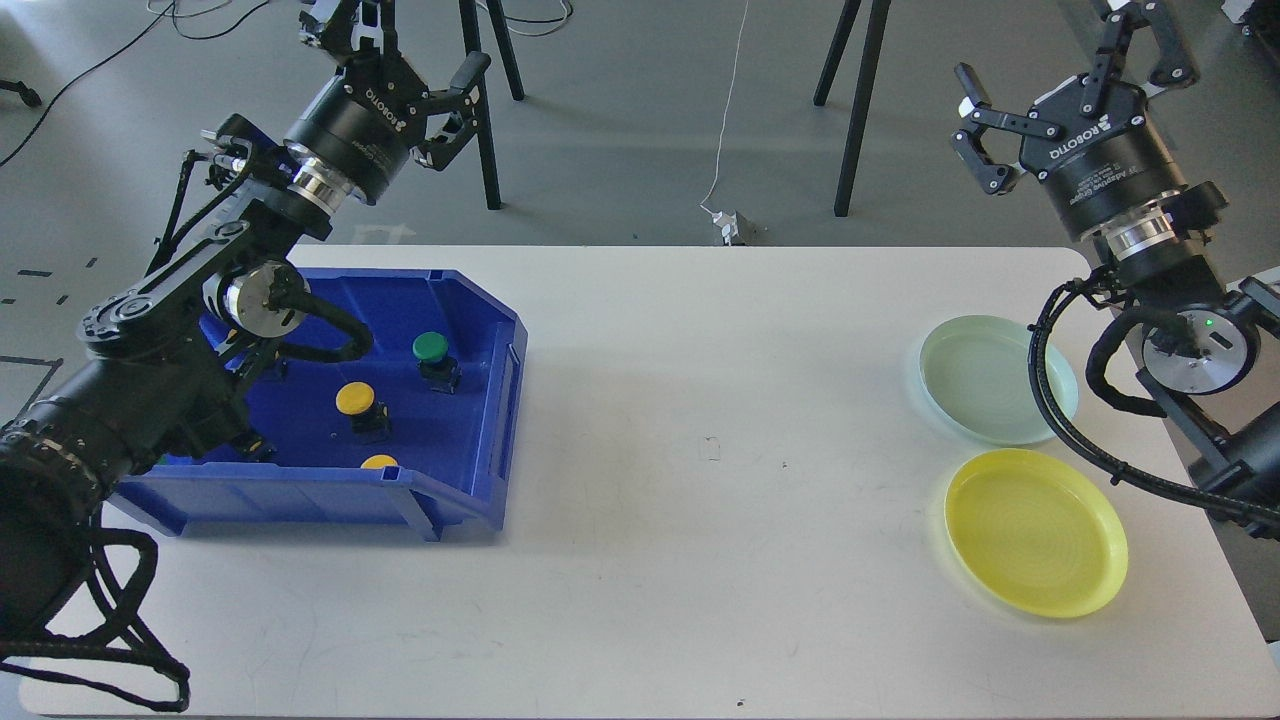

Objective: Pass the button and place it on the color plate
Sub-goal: 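Move the left gripper down into the blue bin toward a button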

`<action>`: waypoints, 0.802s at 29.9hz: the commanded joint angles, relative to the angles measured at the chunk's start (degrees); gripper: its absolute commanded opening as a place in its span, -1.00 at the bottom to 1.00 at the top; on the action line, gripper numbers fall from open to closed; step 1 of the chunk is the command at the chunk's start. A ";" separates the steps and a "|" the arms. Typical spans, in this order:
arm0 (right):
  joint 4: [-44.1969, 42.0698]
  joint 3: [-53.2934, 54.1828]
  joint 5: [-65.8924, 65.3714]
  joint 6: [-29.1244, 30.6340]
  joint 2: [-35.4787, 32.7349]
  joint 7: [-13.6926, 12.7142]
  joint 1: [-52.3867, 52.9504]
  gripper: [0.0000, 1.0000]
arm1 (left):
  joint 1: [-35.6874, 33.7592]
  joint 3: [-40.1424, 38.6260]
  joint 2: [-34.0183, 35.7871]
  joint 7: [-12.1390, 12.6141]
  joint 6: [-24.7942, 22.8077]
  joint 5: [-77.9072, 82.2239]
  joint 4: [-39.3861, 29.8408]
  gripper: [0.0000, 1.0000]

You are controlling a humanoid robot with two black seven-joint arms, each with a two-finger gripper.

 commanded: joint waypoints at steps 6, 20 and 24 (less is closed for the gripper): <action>-0.02 1.22 0.33 -0.31 -0.13 0.43 -0.54 1.00 | 0.21 -2.84 3.70 0.00 0.01 -2.32 0.51 0.99; -0.90 2.45 0.51 -1.11 0.31 0.61 -2.56 1.00 | 9.00 -9.90 9.40 0.00 0.01 4.57 -26.19 0.99; -0.99 2.72 0.42 -1.02 0.13 0.61 -3.00 1.00 | 5.51 2.12 20.38 0.00 0.84 24.35 -35.51 0.99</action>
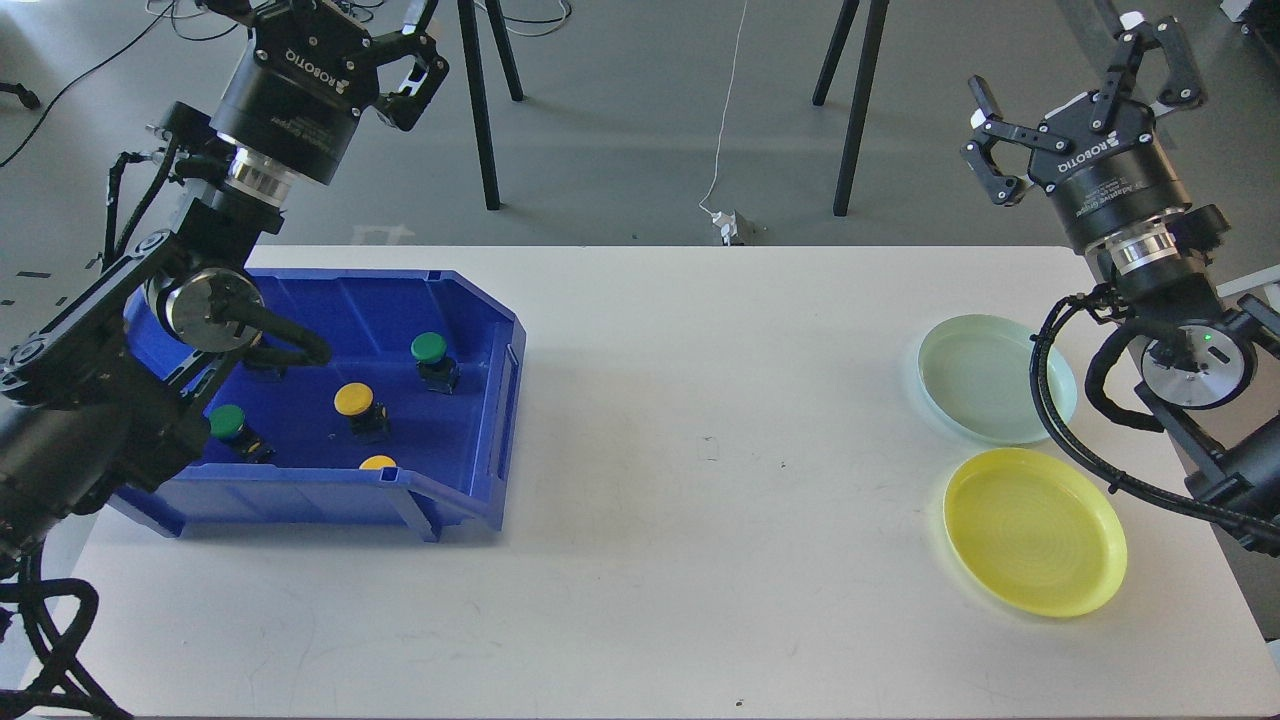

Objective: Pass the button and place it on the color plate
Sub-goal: 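Move the left gripper down into the blue bin toward a button, then grasp a yellow-topped button in the bin with the left gripper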

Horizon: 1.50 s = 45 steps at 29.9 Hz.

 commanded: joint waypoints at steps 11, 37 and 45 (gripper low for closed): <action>-1.75 0.25 0.03 0.14 -0.08 0.09 -1.59 1.00 | -32.13 56.80 21.14 0.00 3.58 52.36 -1.31 0.98; -1.22 1.48 0.03 0.50 -0.87 0.53 -4.49 1.00 | -21.42 60.78 5.59 0.00 3.84 59.33 23.75 0.97; -1.31 1.48 0.03 0.58 -0.87 0.53 -5.20 1.00 | -19.74 60.78 4.45 0.00 4.02 59.33 25.60 0.95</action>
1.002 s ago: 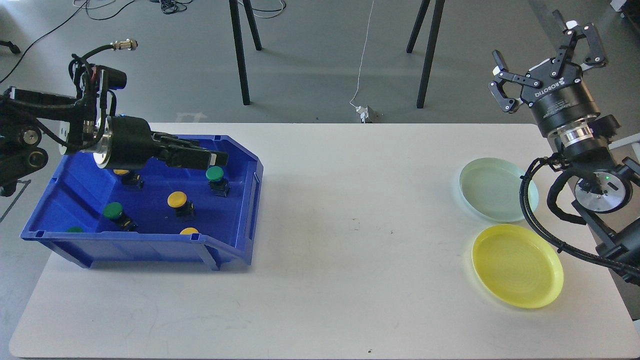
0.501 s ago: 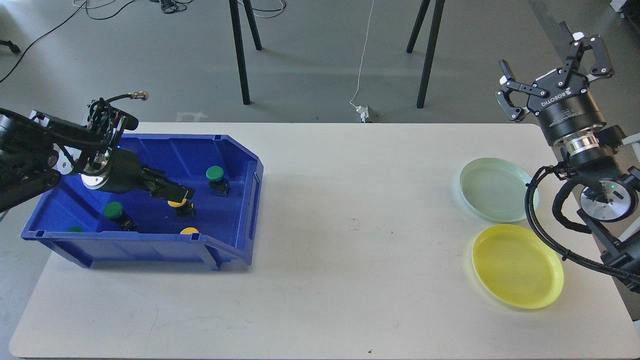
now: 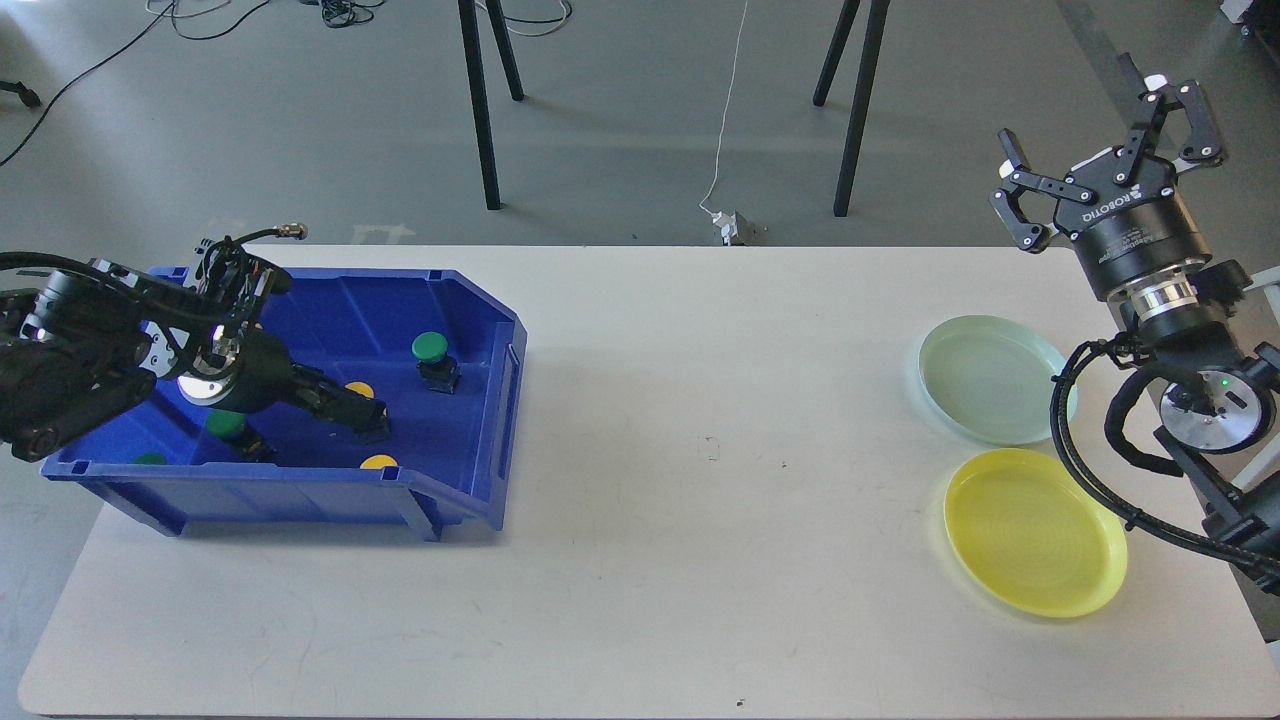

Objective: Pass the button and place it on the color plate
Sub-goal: 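Grasp a yellow-topped button in the bin with the left gripper, then lift the button up out of the bin with the left gripper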

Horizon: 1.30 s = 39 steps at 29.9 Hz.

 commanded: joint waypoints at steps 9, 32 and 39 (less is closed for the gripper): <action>-0.07 0.01 0.00 0.09 0.00 0.09 -0.71 1.00 | 1.21 -0.20 -3.21 0.00 0.17 -0.09 3.81 0.90; -0.16 0.45 0.00 0.10 0.00 0.09 -2.20 1.00 | 2.96 -0.12 -5.76 0.00 2.54 -0.18 6.89 -0.91; -0.24 0.71 0.00 -0.52 0.00 0.09 -2.20 1.00 | 1.30 -1.34 -0.94 0.00 3.07 -0.36 1.01 -0.95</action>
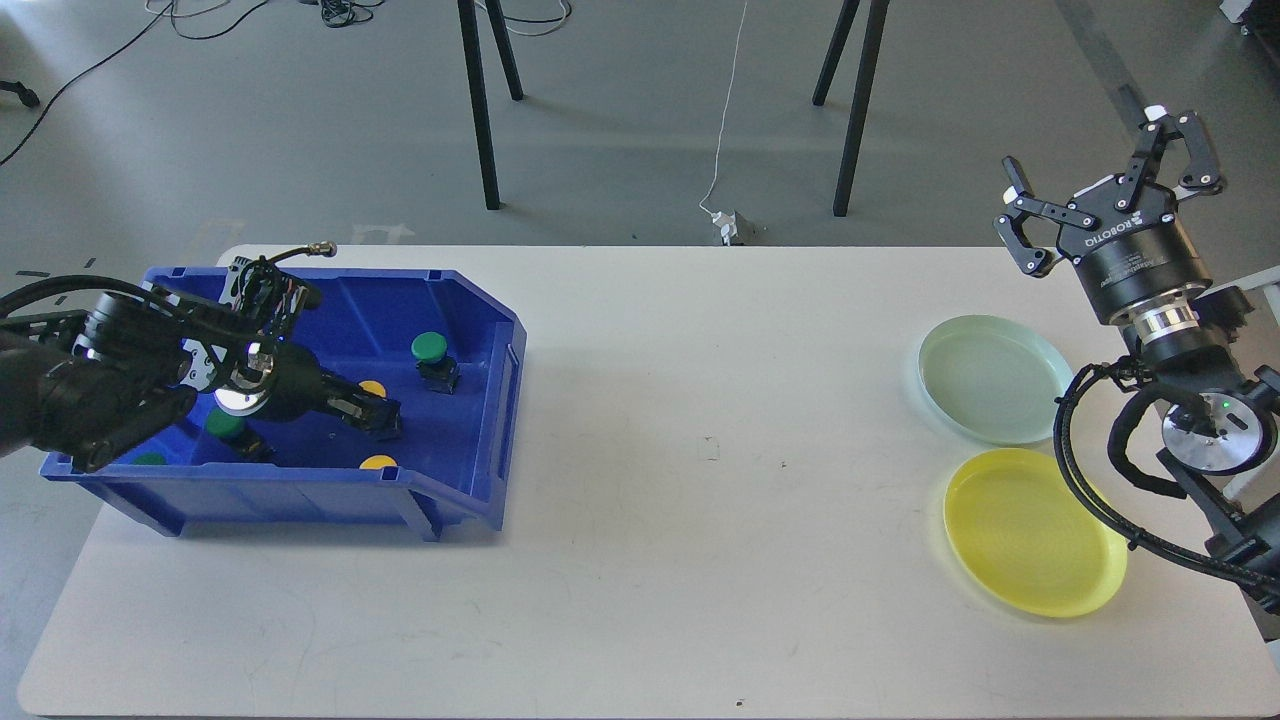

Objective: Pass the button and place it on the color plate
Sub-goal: 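Lift the button up out of the bin with the left gripper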

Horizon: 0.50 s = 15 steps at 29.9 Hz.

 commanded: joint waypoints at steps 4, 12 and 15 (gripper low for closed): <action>-0.11 2.70 0.00 -0.65 0.18 -0.09 -0.01 1.00 | -2.17 -6.00 10.69 0.00 1.19 -0.39 -9.43 -0.95; -1.86 8.06 0.00 -2.59 0.00 0.70 -1.85 1.00 | -1.12 -29.81 27.49 0.00 -6.69 -9.58 -28.68 -0.95; -3.88 10.44 0.00 -2.94 0.35 0.52 -1.77 1.00 | -1.03 -34.13 28.46 0.00 -6.69 -22.50 -33.17 -0.95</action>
